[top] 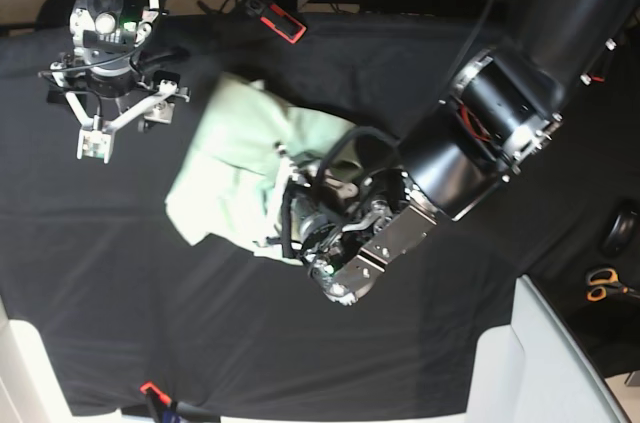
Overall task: Fold the T-shirt properly
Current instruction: 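Drag the grasped shirt with the left gripper toward the table center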
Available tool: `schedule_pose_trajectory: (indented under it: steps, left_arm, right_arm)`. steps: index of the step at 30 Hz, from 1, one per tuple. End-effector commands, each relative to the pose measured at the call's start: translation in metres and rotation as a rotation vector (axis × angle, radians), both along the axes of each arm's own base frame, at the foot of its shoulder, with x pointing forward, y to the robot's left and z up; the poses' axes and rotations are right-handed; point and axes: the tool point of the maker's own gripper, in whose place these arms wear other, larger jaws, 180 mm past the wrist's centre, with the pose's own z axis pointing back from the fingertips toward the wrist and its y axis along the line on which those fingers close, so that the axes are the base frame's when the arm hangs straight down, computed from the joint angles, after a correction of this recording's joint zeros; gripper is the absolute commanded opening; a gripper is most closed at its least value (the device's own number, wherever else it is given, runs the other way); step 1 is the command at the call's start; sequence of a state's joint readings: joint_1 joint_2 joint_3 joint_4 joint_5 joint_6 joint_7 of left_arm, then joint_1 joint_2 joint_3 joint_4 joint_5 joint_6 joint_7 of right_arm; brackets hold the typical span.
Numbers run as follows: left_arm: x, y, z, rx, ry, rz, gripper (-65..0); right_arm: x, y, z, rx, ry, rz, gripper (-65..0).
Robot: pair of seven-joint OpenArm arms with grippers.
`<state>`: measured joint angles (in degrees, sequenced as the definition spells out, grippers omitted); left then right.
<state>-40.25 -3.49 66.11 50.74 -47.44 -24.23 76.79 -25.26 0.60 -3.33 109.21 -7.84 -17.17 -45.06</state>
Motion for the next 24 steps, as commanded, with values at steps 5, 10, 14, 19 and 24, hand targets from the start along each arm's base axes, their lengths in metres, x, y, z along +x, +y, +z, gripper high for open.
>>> schedule_pose_trajectory:
  steps: [5,10,14,19,24]
  left_arm:
    - [0.025,0.037,0.018,0.136,-0.114,-0.144,-65.0]
    - [0.025,0.043,0.026,0.156,-0.189,-0.287,-65.0]
    - [0.044,0.031,0.039,0.132,-0.29,-0.323,-65.0]
    - [0.069,0.049,0.034,0.326,-0.462,-0.437,-65.0]
    - [0.078,0.049,0.03,0.421,-0.572,-0.527,-65.0]
  right_arm:
    - [0.005,-0.02,0.012,-0.043,-0.044,-0.04,-14.9]
    - [0.011,-0.02,0.015,-0.043,-0.059,-0.04,-14.9]
    - [0.014,-0.017,0.016,-0.04,-0.065,-0.033,-14.9]
    - [0.018,-0.016,0.018,-0.037,-0.074,-0.034,-14.9]
    - [0.018,-0.017,0.018,-0.037,-0.076,-0.036,-14.9]
